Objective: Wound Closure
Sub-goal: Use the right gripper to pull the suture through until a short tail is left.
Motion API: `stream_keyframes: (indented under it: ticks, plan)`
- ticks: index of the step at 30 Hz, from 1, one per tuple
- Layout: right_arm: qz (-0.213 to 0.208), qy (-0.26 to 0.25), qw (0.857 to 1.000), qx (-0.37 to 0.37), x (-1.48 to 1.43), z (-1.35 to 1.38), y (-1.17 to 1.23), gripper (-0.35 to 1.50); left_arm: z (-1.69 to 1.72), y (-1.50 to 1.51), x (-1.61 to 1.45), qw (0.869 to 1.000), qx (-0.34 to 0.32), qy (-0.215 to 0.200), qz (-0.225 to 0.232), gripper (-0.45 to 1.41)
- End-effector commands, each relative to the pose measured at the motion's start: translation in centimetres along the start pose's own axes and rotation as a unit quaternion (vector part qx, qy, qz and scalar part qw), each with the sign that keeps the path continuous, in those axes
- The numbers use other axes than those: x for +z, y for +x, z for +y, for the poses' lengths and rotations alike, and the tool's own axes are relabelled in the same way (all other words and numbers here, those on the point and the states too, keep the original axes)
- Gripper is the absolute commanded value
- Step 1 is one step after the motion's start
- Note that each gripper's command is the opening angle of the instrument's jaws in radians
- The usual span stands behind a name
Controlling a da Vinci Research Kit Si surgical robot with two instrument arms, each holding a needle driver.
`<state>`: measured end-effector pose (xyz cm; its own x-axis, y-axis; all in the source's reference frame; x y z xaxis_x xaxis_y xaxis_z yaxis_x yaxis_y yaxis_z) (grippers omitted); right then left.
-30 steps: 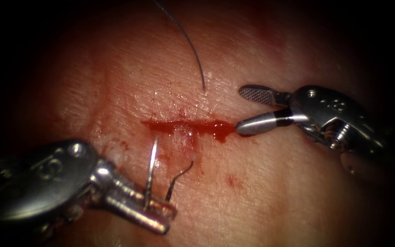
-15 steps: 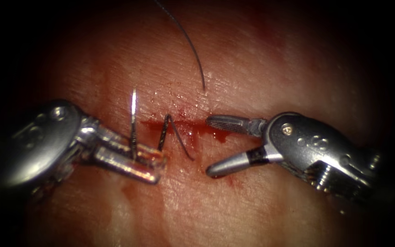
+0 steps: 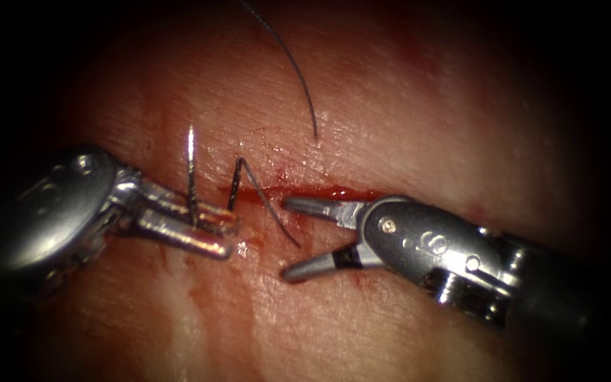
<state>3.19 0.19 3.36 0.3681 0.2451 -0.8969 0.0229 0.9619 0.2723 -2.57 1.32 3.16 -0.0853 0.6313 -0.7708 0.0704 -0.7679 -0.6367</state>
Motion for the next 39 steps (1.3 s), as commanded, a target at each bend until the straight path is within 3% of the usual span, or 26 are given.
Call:
stream_keyframes:
  ticks: [1,18,26,34,39]
  plan:
    - [-0.003,-0.001,1.000,-0.003,0.14,0.08,-0.05,0.56,-0.07,-0.02,0.05,1.000,0.002,0.000,0.000,-0.45]
    - [-0.053,-0.007,0.998,-0.012,0.22,0.07,-0.46,0.54,-0.02,0.00,0.05,1.000,0.008,0.002,0.000,-0.45]
    - [-0.057,-0.016,0.998,-0.010,0.07,0.10,-0.41,0.54,-0.05,0.13,-0.06,1.000,0.019,-0.001,0.000,-0.45]
    - [-0.044,-0.022,0.999,0.003,-0.29,0.13,-0.12,0.56,-0.17,0.38,-0.24,0.999,0.032,0.012,-0.004,-0.45]
    - [-0.043,-0.026,0.999,0.005,-0.38,0.13,-0.09,0.59,-0.28,0.50,-0.25,0.999,0.043,0.015,-0.005,-0.45]
